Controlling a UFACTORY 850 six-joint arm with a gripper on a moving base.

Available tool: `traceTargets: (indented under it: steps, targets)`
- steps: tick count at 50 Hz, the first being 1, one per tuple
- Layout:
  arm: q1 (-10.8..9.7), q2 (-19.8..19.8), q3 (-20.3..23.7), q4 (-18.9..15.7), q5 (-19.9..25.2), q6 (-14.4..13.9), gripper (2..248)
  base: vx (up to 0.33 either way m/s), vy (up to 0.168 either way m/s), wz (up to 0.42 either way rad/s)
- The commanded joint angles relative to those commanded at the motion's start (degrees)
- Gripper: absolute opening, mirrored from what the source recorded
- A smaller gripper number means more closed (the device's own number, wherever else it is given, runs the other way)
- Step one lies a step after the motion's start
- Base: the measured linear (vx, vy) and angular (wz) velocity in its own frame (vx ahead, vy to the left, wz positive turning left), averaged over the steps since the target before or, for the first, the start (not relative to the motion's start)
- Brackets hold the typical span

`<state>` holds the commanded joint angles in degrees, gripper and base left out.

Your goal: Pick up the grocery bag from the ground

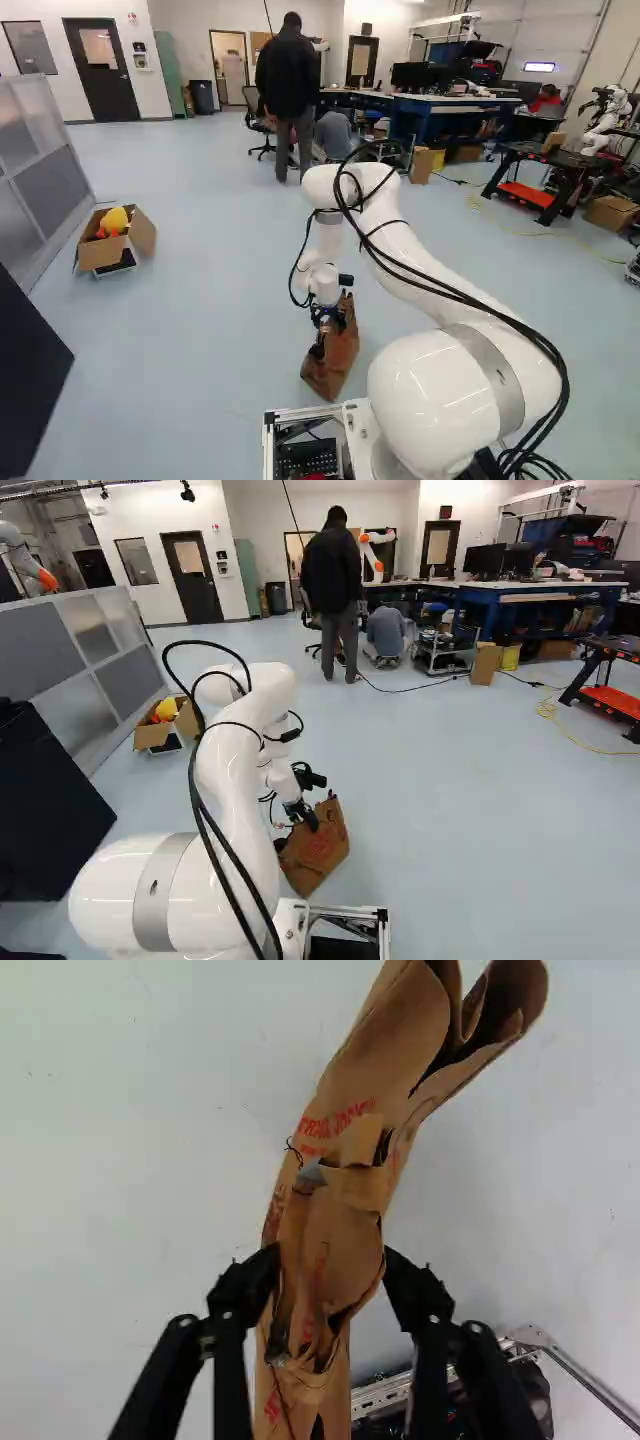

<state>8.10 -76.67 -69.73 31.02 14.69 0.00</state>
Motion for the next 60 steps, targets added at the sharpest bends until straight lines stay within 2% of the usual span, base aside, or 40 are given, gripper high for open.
traceTargets:
  steps: [5,6,10,11,15,16,20,21,28,60]
  targets:
    - [0.0,0.0,0.0,0.0,0.0,0.0,147,0.000,0.000,0.000]
    - [0.0,0.0,0.0,0.0,0.0,0.0,108,0.000,0.000,0.000]
    - [0.0,0.0,0.0,0.0,0.0,0.0,108,0.000,0.000,0.000]
    - [0.0,0.0,0.0,0.0,0.0,0.0,70,0.000,0.000,0.000]
    - [0.0,0.0,0.0,0.0,0.0,0.0,70,0.000,0.000,0.000]
    - [0.0,0.0,0.0,0.0,0.0,0.0,32,0.000,0.000,0.000]
    - [0.0,0.0,0.0,0.0,0.0,0.0,32,0.000,0.000,0.000]
    - [0.0,0.0,0.0,0.0,0.0,0.0,22,0.000,0.000,0.000]
    - [0.0,1.2,1.0,0.0,0.0,0.0,22,0.000,0.000,0.000]
    - [0.0,14.2,11.5,0.0,0.0,0.0,22,0.000,0.000,0.000]
